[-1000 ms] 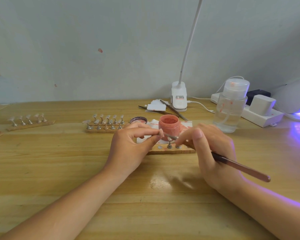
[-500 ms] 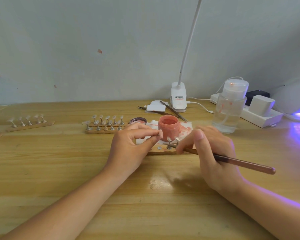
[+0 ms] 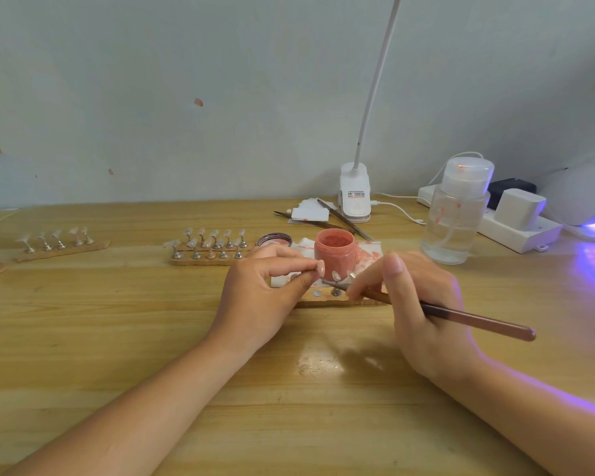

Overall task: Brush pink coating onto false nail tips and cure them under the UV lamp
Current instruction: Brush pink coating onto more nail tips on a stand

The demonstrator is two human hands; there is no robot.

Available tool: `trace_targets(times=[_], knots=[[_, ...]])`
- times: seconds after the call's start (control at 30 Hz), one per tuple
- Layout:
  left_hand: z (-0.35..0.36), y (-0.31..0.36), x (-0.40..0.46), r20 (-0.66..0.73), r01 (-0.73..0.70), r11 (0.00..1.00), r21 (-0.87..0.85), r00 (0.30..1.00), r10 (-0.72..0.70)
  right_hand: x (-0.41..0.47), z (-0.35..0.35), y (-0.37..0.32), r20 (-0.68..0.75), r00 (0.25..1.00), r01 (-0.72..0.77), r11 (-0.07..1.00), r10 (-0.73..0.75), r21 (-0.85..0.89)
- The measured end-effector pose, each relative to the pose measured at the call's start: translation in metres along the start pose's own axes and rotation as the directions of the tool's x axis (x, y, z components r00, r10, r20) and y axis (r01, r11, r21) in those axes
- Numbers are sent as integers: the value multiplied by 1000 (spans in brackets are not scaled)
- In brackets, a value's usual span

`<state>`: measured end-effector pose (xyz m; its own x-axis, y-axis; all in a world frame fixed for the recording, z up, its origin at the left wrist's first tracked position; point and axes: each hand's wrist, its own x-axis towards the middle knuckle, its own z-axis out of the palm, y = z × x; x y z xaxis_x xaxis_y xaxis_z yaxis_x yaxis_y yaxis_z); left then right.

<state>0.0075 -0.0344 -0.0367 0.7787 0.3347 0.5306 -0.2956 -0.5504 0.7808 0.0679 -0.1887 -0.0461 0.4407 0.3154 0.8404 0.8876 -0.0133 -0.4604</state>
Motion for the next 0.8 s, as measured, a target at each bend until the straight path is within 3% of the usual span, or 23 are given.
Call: trace_targets(times=[0.23,0.47,0.8], knots=[[-1,0,0,5,-2,1000,-7,1000,2,0,1,1,11,1000,-24,999,25,-23],[-2,0,-1,-23,-55,998,16,998,55,1,-3,-2,-54,991,-119,988,125,102],[-1,0,-1,-58,-109,994,20,992,110,0,-2,-5,23,993,-117,993,117,16]])
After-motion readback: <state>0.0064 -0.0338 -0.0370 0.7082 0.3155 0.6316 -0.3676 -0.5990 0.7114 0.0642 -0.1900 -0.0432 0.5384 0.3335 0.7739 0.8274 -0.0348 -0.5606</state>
